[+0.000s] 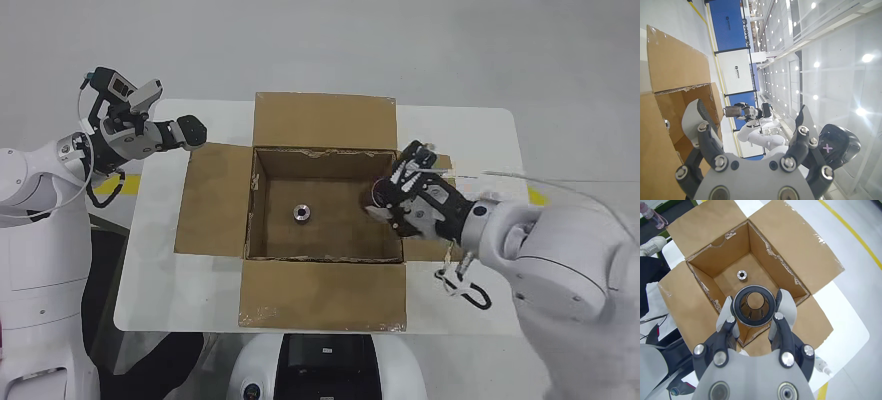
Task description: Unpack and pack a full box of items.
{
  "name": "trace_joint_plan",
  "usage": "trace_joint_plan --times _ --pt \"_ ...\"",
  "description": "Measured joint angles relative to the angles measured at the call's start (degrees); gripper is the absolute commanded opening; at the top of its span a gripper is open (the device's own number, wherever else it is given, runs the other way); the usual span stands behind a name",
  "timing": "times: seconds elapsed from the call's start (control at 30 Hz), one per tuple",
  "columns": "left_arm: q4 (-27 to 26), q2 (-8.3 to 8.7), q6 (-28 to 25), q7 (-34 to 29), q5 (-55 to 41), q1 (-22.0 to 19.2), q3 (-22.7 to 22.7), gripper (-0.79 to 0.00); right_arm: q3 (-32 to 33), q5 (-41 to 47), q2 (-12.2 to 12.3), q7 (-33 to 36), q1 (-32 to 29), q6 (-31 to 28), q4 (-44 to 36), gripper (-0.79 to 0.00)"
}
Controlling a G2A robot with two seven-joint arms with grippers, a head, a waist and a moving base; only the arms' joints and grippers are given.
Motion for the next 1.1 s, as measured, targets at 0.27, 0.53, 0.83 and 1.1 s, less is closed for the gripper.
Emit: trace_joint_plan --times 0.27,0.53,0.83,1.1 --pt "0.0 0.0 0.0 0.0 0.0 0.0 0.0 0.0 12.7 2.1 1.4 -0.9 -7.5 -1.0 -3.6 -0.785" --pt "0.0 0.0 0.0 0.0 0.0 0.0 0.0 0.0 22.0 4.9 2.4 -3.4 -14.0 -1.2 -3.6 -0.785" --pt "0.0 0.0 0.0 0.0 0.0 0.0 0.0 0.0 29.3 5.3 3.0 -6.9 -22.3 -1.2 -2.7 -0.785" --pt "0.0 0.0 0.0 0.0 0.0 0.0 0.0 0.0 32.3 3.7 3.5 -11.0 -25.6 -3.2 2.4 -0.785"
